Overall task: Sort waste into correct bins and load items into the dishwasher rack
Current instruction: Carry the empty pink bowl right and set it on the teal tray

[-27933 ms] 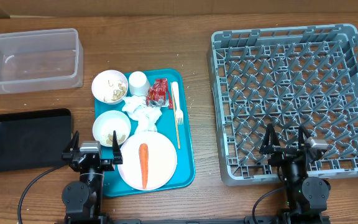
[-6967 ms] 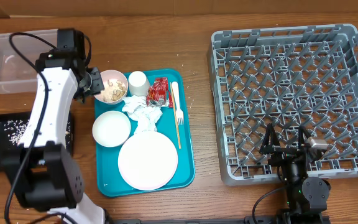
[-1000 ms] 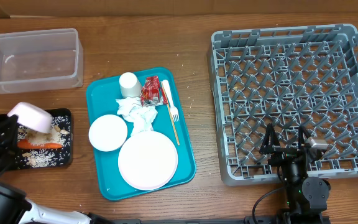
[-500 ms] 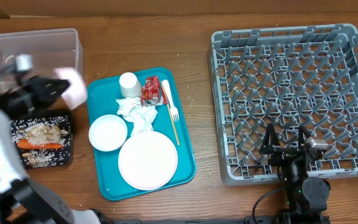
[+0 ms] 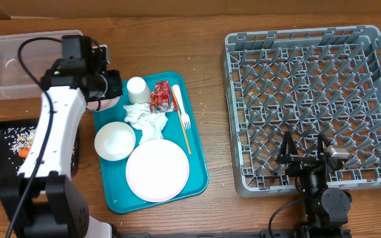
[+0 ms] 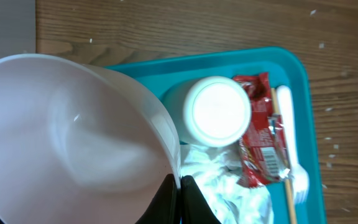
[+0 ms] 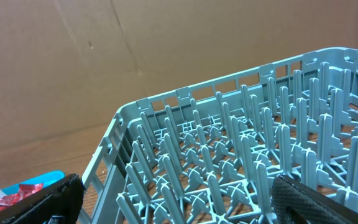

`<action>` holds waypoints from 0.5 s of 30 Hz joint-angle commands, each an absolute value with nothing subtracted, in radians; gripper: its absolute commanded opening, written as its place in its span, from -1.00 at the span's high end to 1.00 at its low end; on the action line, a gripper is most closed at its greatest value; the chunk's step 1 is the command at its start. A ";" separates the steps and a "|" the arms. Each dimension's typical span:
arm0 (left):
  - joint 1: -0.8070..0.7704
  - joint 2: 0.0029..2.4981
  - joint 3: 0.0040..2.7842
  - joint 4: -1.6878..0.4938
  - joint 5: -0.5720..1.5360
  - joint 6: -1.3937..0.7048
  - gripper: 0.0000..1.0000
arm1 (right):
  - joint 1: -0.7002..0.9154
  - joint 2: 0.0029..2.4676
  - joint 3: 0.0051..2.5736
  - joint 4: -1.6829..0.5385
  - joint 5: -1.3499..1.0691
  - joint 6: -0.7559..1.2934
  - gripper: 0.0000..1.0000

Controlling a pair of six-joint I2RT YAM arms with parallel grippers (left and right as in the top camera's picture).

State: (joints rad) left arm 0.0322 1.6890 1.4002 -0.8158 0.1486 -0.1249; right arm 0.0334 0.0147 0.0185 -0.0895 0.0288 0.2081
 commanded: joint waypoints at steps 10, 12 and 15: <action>-0.028 1.827 1.407 -0.762 -0.011 -0.052 0.92 | 0.038 0.004 0.008 -0.081 0.024 0.201 -1.00; -0.028 1.850 1.407 -0.745 -0.010 -0.039 0.92 | 0.038 0.004 0.008 -0.081 0.024 0.201 -1.00; -0.029 1.877 1.407 -0.721 -0.011 -0.021 0.92 | 0.038 0.004 0.008 -0.081 0.024 0.201 -1.00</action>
